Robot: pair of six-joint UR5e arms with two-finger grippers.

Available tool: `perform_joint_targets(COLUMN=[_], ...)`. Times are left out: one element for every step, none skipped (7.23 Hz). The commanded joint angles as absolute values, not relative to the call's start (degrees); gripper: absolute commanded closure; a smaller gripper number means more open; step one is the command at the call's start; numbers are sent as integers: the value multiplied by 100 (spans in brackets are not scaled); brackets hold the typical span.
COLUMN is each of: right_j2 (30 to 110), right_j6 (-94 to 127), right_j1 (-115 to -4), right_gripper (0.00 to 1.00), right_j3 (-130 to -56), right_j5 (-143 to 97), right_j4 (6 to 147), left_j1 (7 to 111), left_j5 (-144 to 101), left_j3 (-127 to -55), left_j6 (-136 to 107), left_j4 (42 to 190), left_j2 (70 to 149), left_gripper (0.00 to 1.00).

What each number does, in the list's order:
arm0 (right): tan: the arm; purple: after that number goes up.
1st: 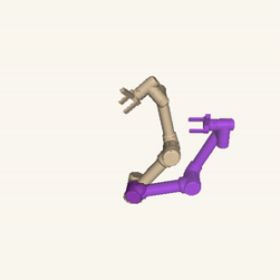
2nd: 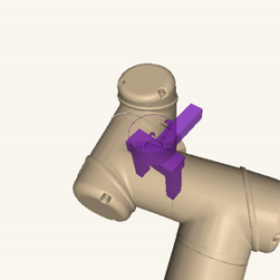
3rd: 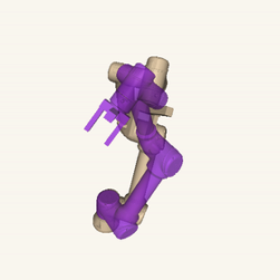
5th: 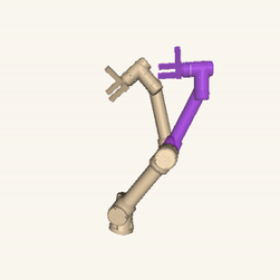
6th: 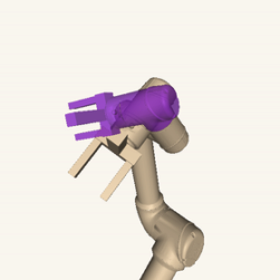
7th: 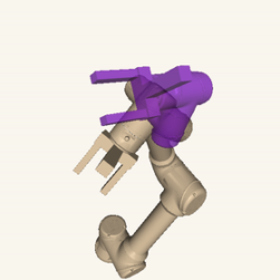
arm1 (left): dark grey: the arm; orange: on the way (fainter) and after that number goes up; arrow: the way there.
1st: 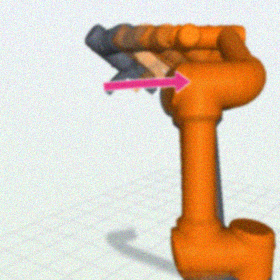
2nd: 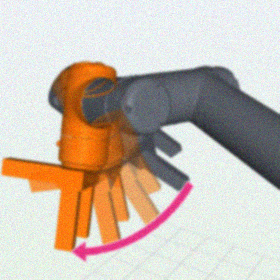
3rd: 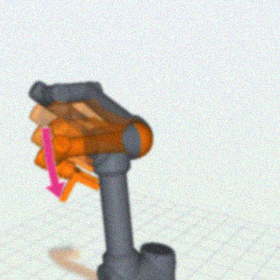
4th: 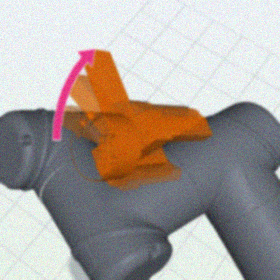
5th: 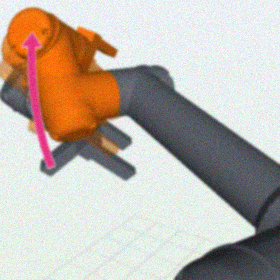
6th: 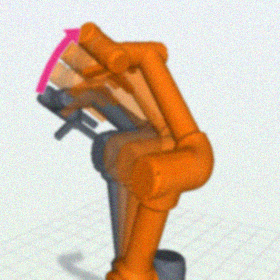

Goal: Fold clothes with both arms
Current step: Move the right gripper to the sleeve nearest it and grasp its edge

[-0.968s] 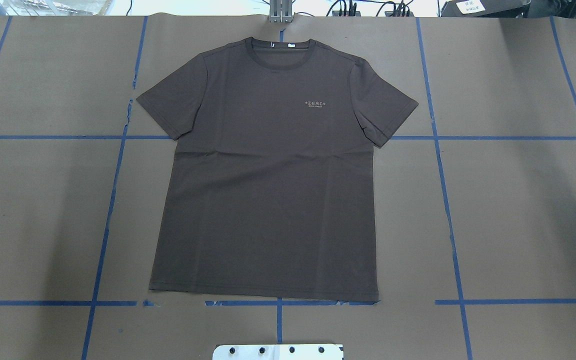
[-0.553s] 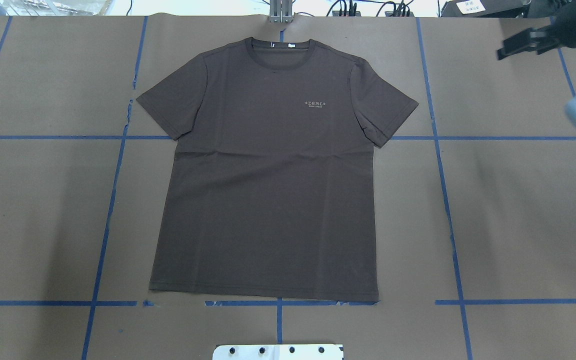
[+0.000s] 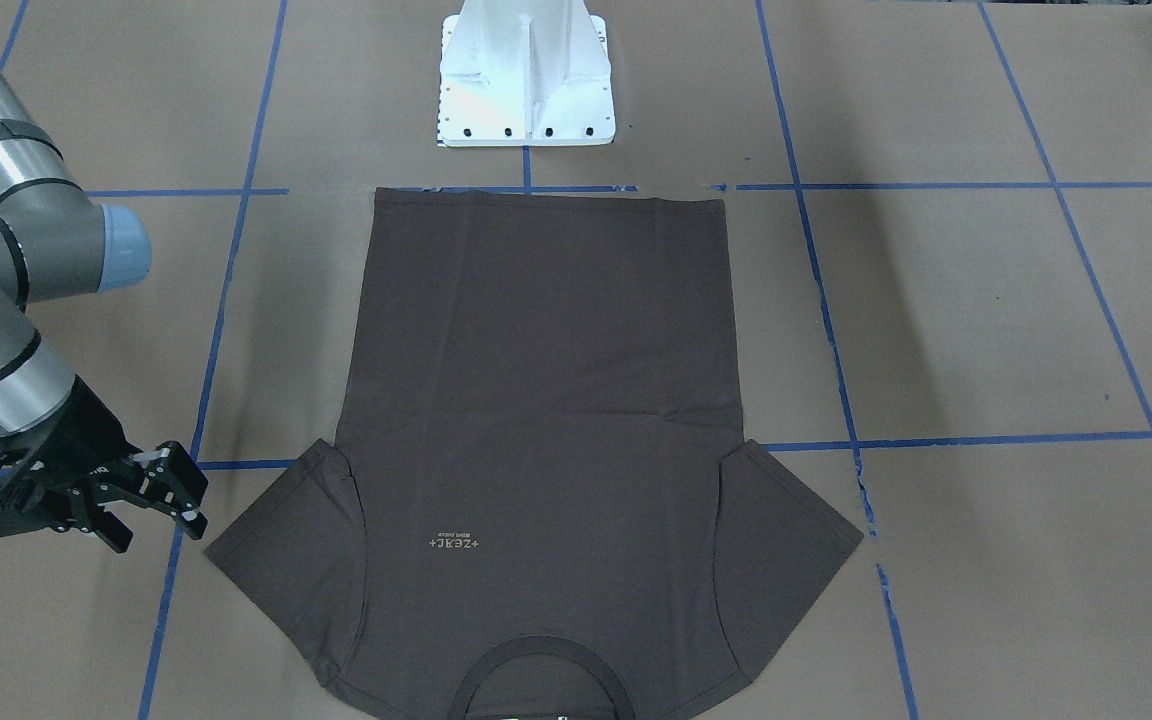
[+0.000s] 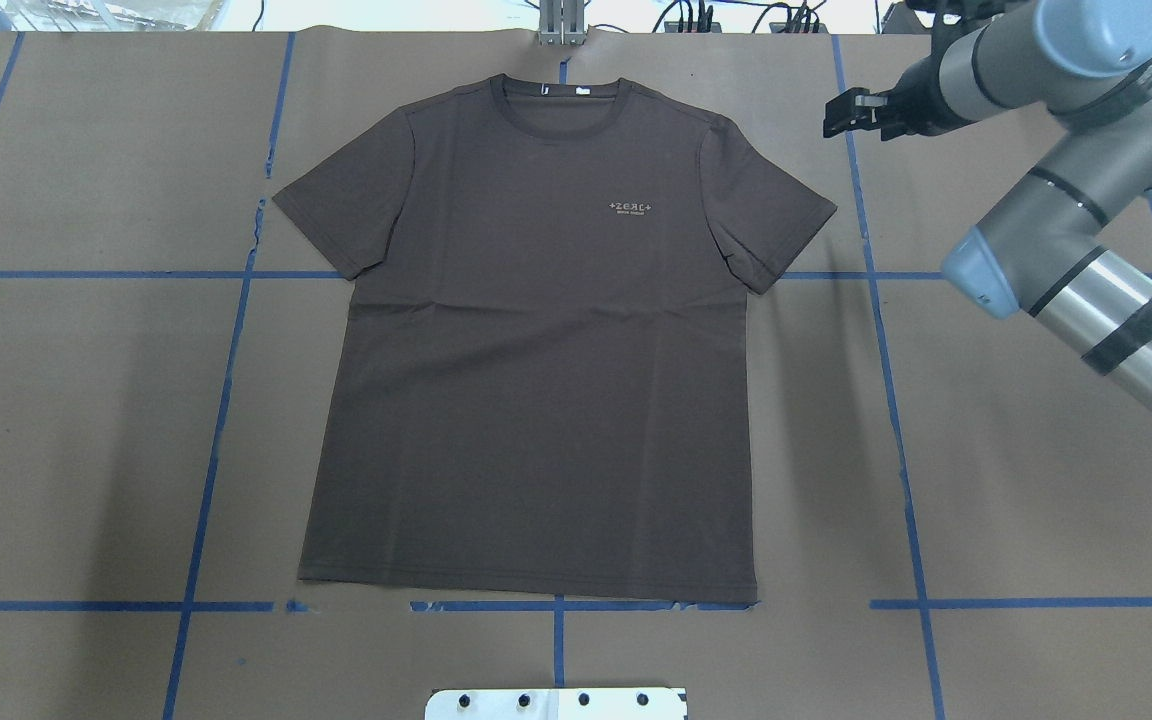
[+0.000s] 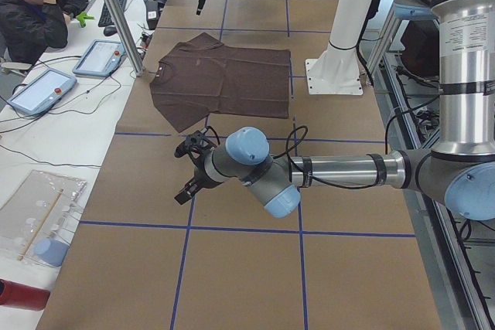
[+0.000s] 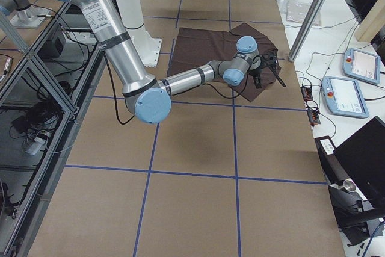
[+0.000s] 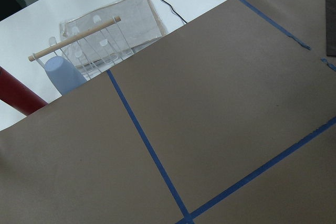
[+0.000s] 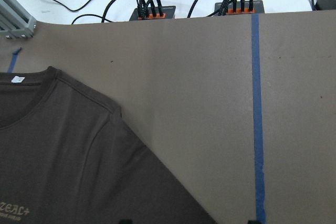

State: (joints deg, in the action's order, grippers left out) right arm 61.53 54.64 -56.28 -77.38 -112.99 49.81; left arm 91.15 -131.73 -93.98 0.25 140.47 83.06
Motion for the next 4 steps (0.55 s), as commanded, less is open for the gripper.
perform_joint_targets(right_j2=[6144, 6144, 6135, 6126], right_j6=[5502, 5511, 5519, 5520], right_j1=[-5222, -5134, -5063, -5028], right_gripper=[29, 30, 34, 35], right_j3=[-7340, -7295, -7208, -7085], right_j5=[-10682, -10574, -10460, -10346], right_j4=[4860, 4860, 4852, 4852], left_j1=[9114, 9114, 9114, 9114], left_j5=[-13166, -13166, -13166, -13166], left_j3=[-9387, -9378, -9369, -9378], left_j6=[18, 18, 26, 26], left_j4=[14054, 14054, 14054, 14054], left_j2=[8306, 8306, 8306, 8306], left_gripper=[0, 0, 0, 0])
